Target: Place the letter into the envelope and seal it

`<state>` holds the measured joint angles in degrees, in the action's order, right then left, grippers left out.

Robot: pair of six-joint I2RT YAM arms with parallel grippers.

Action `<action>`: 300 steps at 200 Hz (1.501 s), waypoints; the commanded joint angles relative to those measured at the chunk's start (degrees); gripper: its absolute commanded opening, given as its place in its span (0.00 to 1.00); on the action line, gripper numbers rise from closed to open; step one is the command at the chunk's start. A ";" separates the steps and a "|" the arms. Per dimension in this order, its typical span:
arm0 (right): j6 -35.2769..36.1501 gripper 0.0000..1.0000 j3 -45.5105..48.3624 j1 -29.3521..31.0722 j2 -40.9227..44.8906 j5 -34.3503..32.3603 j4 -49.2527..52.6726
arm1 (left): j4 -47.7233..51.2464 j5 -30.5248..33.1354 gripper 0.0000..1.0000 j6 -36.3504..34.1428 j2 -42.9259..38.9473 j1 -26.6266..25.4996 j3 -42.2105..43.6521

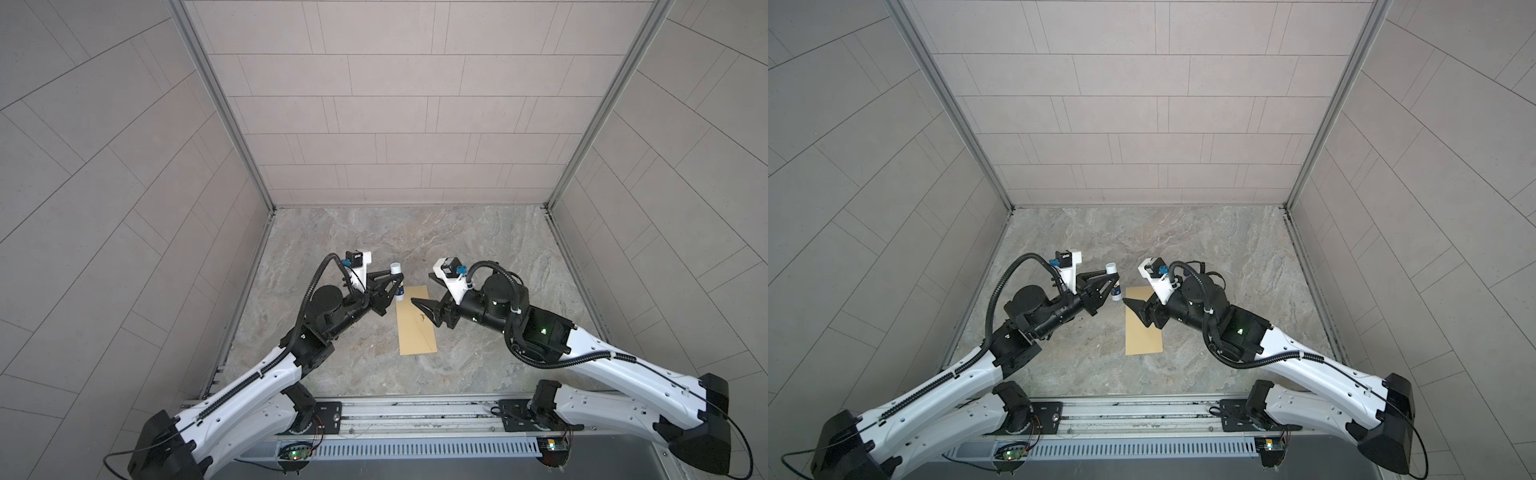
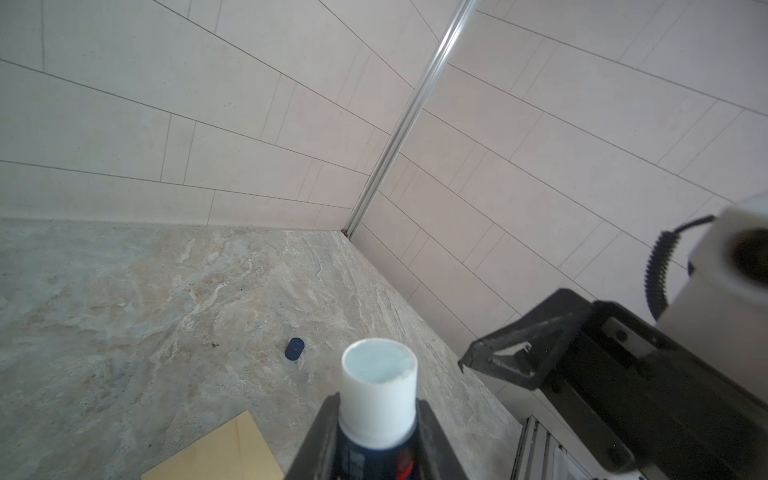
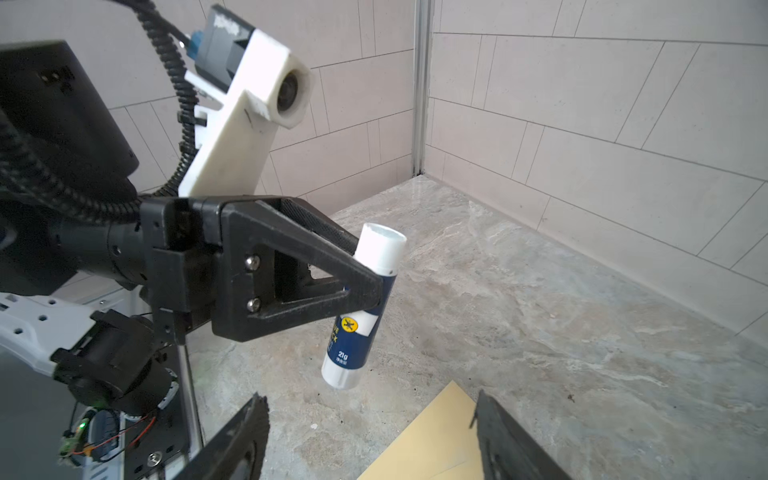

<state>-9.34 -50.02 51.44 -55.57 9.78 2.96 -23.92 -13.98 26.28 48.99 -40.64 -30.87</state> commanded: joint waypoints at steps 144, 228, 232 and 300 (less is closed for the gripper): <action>0.31 0.76 -3.69 -1.69 3.86 8.90 10.35 | -24.28 -10.03 0.00 -33.27 -1.91 -2.51 12.21; -9.73 0.75 -15.30 0.64 -5.64 -4.04 16.80 | -13.61 -3.20 0.00 -34.79 -2.48 -3.79 9.61; -9.94 0.75 -16.15 0.99 -6.34 -4.93 17.60 | -13.33 -3.03 0.00 -34.81 -2.48 -3.87 9.48; -13.42 0.74 -24.52 4.32 -16.05 -7.91 25.87 | -10.86 -0.57 0.00 -34.37 -2.83 -4.20 8.81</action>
<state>-20.82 -72.29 54.74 -69.93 4.27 24.27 -34.35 -15.53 -7.60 47.20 -44.56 -20.16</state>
